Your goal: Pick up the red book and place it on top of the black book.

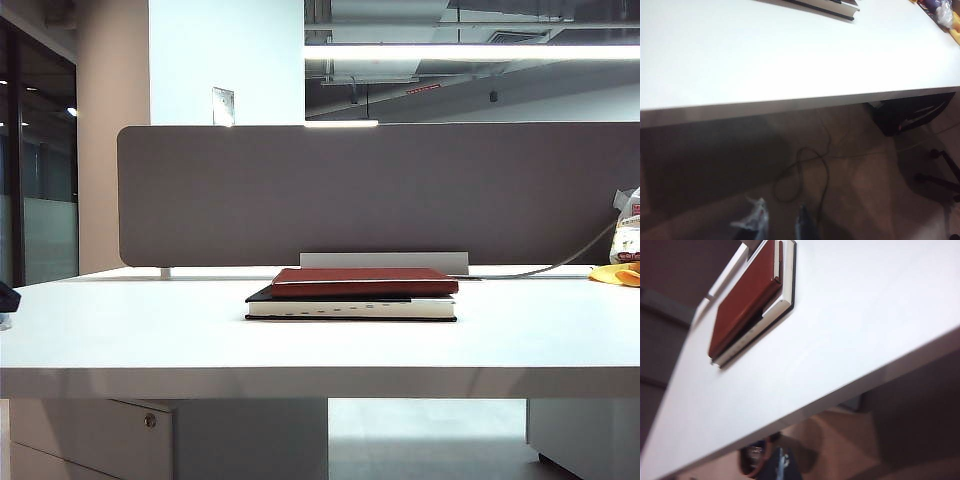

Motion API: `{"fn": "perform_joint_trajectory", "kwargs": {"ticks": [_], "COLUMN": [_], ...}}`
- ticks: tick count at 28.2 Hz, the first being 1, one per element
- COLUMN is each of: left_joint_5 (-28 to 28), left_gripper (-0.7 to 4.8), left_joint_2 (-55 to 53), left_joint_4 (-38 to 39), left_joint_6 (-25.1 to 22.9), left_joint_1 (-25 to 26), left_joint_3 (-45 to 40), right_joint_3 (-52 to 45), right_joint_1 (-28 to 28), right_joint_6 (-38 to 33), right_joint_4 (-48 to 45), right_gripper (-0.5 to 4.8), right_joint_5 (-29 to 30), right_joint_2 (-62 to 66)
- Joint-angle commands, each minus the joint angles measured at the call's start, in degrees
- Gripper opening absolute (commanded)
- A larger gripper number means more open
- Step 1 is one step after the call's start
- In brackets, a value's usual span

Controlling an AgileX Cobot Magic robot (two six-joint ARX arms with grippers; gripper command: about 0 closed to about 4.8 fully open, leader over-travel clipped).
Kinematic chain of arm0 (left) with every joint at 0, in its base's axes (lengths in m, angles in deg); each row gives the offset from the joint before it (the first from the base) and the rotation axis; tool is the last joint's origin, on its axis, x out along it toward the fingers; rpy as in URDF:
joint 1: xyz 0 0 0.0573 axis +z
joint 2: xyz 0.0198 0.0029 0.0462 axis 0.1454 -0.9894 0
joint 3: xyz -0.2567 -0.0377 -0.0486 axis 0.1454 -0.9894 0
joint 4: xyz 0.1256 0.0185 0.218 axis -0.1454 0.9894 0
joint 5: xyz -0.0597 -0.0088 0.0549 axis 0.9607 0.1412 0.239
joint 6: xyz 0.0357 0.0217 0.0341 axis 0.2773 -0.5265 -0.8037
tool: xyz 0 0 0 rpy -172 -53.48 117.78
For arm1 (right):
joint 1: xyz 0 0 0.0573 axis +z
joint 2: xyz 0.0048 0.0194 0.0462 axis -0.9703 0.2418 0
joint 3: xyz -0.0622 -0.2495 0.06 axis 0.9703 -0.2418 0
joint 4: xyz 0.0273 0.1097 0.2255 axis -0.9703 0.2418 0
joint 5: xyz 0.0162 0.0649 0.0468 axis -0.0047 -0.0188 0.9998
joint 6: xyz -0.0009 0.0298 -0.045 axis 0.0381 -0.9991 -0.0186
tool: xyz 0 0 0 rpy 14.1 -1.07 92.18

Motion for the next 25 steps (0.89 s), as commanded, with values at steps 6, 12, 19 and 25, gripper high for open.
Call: {"fn": "perform_joint_trajectory", "kwargs": {"ticks": [6,12,19,25], "left_joint_5": [1.9,1.3,-3.7,-10.6], "left_gripper": [0.8,0.8,0.8,0.8], "left_joint_2": [0.0,0.0,0.0,0.0], "left_joint_4": [1.2,1.2,1.4,1.9], "left_joint_6": [-0.5,-1.1,-1.4,-1.4], "left_joint_1": [0.0,0.0,0.0,0.0], "left_joint_3": [0.2,0.2,0.2,0.2], "right_joint_3": [0.3,0.4,0.6,0.7], "right_joint_1": [-0.8,-0.7,-0.8,-0.9], "right_joint_6": [14.8,24.0,32.7,34.0], "right_joint_4": [-0.2,0.2,0.5,0.3], "right_gripper": [-0.01,-0.01,-0.01,-0.01], "right_joint_5": [-4.1,-8.6,-15.0,-19.1], "right_joint_2": [0.0,-2.6,-4.4,-7.1]}}
